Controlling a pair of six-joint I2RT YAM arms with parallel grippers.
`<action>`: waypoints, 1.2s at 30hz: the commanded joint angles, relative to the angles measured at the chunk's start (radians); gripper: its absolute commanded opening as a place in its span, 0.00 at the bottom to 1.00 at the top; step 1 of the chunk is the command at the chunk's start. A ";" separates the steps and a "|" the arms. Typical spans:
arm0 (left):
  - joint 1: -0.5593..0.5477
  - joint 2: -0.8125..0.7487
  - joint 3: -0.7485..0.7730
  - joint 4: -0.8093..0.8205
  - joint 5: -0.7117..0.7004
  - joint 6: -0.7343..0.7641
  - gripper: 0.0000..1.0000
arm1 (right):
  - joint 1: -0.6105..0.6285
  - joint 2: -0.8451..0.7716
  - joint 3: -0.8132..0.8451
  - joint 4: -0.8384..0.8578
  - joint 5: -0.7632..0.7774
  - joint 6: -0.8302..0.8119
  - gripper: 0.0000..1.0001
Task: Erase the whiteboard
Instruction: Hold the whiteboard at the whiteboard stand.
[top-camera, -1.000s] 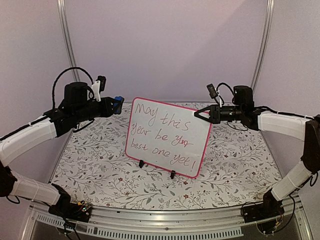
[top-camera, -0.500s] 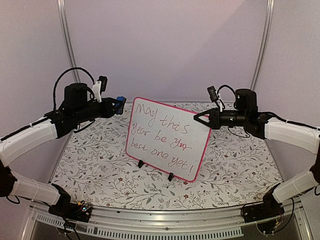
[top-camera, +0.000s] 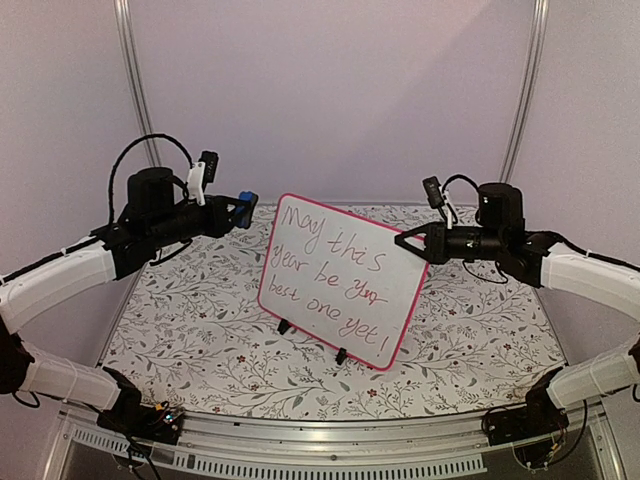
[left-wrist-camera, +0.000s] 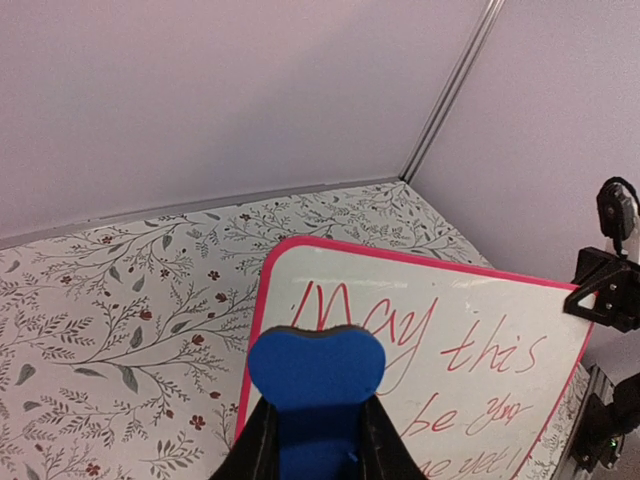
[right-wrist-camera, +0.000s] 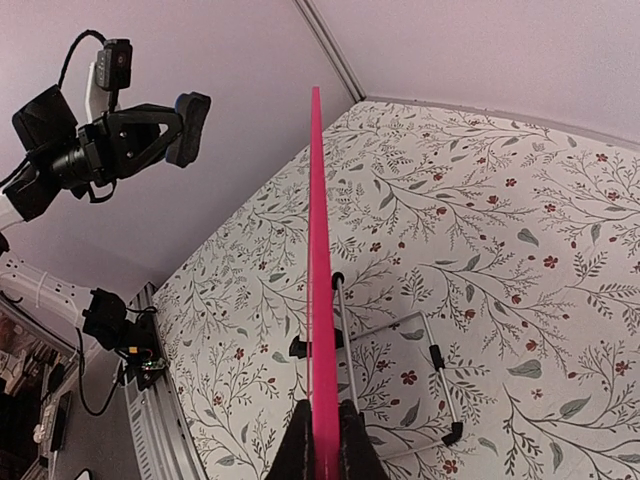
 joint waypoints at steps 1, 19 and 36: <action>-0.014 -0.003 -0.009 0.031 0.014 0.029 0.16 | 0.009 -0.075 -0.034 0.003 0.081 0.005 0.00; -0.115 0.055 0.062 -0.063 -0.082 0.121 0.17 | 0.076 -0.095 -0.110 0.075 0.156 -0.017 0.00; -0.110 0.053 -0.021 0.063 -0.046 0.168 0.18 | 0.157 -0.107 -0.160 0.143 0.239 -0.042 0.00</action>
